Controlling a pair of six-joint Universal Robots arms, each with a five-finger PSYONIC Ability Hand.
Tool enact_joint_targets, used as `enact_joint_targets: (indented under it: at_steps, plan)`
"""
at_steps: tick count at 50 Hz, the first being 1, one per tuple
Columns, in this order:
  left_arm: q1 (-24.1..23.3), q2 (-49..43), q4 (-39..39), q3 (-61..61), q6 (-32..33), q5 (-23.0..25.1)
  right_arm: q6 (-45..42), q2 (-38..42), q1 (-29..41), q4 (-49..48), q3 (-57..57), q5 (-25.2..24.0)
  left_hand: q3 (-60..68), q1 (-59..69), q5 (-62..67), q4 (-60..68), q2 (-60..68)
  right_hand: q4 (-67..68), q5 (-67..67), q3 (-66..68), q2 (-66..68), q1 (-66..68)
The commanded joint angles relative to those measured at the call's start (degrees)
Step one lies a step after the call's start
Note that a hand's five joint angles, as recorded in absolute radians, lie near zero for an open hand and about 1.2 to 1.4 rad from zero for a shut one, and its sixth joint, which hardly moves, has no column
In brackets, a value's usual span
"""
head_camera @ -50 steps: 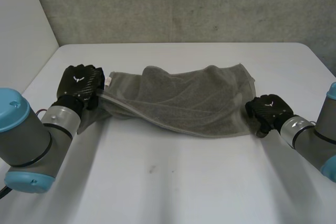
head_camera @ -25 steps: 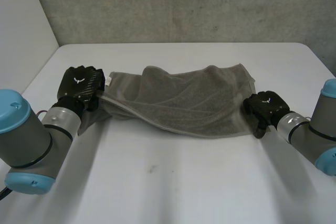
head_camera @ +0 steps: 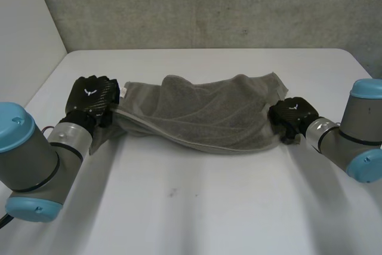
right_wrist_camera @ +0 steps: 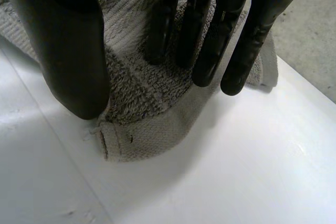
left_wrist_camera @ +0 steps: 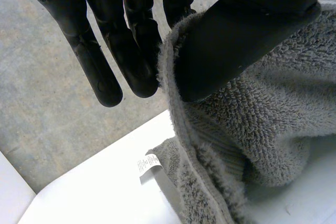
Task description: Fold the towel.
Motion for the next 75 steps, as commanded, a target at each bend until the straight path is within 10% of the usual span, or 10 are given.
enact_joint_targets:
  at_steps: [1,8,26,52,75]
  plan:
    - [0.0,-0.08,0.0,0.06,0.01,0.03,0.09,0.99,0.49,0.18,-1.75,-0.04,10.26,10.44,10.43,10.15,10.2,11.41,12.55,11.28,12.4,11.72]
    - [0.0,-0.08,0.0,0.06,0.01,0.03,3.06,-0.85,0.58,0.18,-2.72,-0.21,10.26,10.44,10.43,10.15,10.2,35.59,36.72,35.46,36.57,35.9]
    - [-0.09,0.09,-0.09,-0.38,0.01,0.03,5.01,-3.32,-0.3,1.5,-1.75,-3.38,10.26,10.44,10.43,10.15,10.2,35.62,36.76,35.49,36.61,35.93]
    - [-2.46,8.36,-2.99,-13.55,5.18,0.2,-17.66,-39.7,-18.22,19.96,29.08,-9.87,10.26,10.44,10.43,10.15,10.2,35.62,36.76,35.49,36.61,35.93]
    - [-1.93,4.22,-2.81,-15.41,11.09,-0.41,-16.96,-40.23,-29.31,16.27,37.27,-20.69,-18.82,-18.64,-18.64,-18.93,-18.88,35.62,36.76,35.49,36.61,35.93]
